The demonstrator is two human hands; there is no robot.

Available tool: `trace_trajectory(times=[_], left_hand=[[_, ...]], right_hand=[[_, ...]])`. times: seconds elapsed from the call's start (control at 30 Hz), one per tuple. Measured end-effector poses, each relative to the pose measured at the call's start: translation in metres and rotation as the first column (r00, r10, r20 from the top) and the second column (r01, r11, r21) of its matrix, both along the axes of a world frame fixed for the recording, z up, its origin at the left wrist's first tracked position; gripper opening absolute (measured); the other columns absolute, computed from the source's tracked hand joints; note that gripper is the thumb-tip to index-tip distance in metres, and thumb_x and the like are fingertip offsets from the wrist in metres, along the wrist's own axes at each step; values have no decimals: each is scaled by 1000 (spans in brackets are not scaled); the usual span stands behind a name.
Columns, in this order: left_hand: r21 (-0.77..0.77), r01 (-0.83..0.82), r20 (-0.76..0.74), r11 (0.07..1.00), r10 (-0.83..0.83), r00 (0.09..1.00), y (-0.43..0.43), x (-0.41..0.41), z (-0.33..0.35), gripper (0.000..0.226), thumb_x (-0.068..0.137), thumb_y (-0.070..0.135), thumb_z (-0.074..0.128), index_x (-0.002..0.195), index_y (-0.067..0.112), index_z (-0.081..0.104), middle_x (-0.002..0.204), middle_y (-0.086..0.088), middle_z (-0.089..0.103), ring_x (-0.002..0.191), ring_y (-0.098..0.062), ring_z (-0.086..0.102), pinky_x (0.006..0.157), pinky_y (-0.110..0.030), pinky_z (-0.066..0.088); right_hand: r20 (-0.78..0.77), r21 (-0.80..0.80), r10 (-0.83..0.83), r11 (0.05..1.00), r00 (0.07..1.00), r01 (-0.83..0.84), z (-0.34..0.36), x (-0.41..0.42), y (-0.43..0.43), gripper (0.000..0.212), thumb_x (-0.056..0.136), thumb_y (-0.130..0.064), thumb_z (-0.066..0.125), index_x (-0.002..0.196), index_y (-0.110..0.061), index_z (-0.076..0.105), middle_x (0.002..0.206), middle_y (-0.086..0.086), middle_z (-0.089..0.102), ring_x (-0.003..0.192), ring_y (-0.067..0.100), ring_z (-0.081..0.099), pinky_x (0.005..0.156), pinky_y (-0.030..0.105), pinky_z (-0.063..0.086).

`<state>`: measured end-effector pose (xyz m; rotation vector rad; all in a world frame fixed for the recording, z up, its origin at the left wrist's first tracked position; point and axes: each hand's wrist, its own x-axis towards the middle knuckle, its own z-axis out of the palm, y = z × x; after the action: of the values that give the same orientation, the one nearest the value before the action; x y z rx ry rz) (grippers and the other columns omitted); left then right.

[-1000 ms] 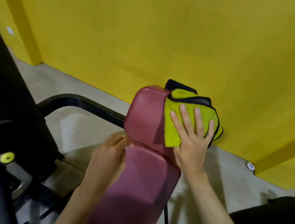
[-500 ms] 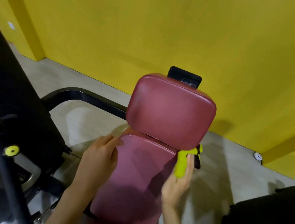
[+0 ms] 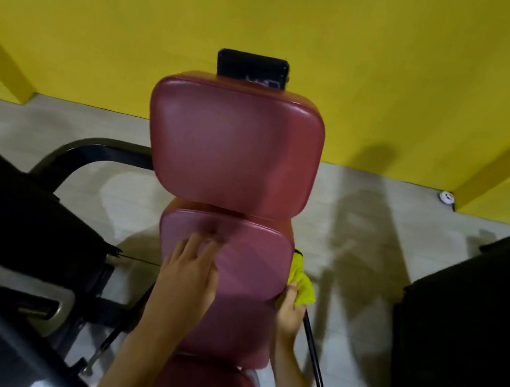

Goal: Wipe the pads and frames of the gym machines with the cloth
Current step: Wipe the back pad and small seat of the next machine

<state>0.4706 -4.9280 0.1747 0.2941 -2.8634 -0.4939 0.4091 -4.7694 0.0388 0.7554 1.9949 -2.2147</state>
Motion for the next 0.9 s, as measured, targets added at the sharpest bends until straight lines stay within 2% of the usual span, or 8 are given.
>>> trace_trajectory(times=[0.13, 0.3, 0.4, 0.47, 0.57, 0.67, 0.83, 0.9], left_hand=[[-2, -81, -19, 997, 81, 997, 14, -5, 1, 59, 85, 6, 64, 141, 22, 52, 132, -9, 53, 108, -34, 55, 83, -51, 55], [33, -150, 16, 988, 149, 989, 23, -2, -2, 68, 83, 11, 57, 147, 34, 46, 142, -2, 52, 117, -30, 52, 93, -49, 51], [40, -183, 55, 982, 181, 982, 27, 0, -4, 74, 80, 13, 55, 150, 37, 44, 146, -1, 51, 122, -29, 52, 97, -49, 50], [37, -196, 66, 980, 193, 979, 28, 0, -7, 76, 80, 13, 56, 151, 36, 44, 148, -1, 51, 123, -29, 51, 98, -50, 49], [44, -208, 51, 977, 206, 977, 29, -1, -13, 79, 81, 7, 65, 151, 37, 44, 149, -1, 49, 126, -30, 50, 99, -51, 48], [52, -217, 17, 975, 217, 976, 31, -1, -14, 82, 80, 4, 70, 151, 36, 45, 150, 0, 49, 124, -31, 51, 98, -50, 48], [65, -205, 28, 977, 204, 979, 31, 1, -15, 77, 82, 11, 61, 153, 35, 42, 151, -1, 47, 116, -32, 53, 94, -51, 50], [68, -206, 49, 976, 203, 978, 30, 2, -16, 77, 81, 13, 58, 153, 35, 42, 152, 0, 47, 114, -32, 53, 93, -52, 50]], right_hand=[[-121, -60, 29, 998, 992, -37, 42, -27, -12, 30, 107, -18, 48, 125, -17, 72, 126, -3, 73, 123, 19, 64, 110, 41, 45], [-304, -92, -37, 996, 952, 9, 69, -35, -20, 33, 108, -5, 45, 133, -5, 66, 133, 0, 69, 126, 9, 62, 108, 20, 44], [-181, -122, -86, 990, 980, 65, 40, -25, -14, 27, 109, -4, 43, 130, -10, 58, 134, 1, 61, 112, -8, 62, 92, 4, 43], [-83, -94, -87, 992, 993, 79, 14, -14, -7, 28, 108, -5, 45, 134, -15, 52, 134, 1, 56, 116, -1, 58, 88, -1, 40], [75, -66, -41, 997, 996, 46, -31, 2, 5, 33, 108, -17, 50, 140, -11, 57, 128, 0, 62, 122, 16, 57, 91, 14, 46], [270, -73, -46, 995, 962, 68, -47, 4, 11, 34, 108, -22, 48, 129, -2, 66, 108, 8, 69, 98, 24, 63, 72, 28, 49], [135, -136, -81, 986, 988, 99, 9, -14, -6, 29, 104, -23, 53, 123, -12, 72, 119, 9, 74, 114, 29, 68, 102, 48, 52], [38, -178, -114, 977, 993, 119, 34, -19, -14, 35, 100, -31, 56, 127, -15, 70, 122, 4, 74, 116, 21, 68, 103, 41, 51]])
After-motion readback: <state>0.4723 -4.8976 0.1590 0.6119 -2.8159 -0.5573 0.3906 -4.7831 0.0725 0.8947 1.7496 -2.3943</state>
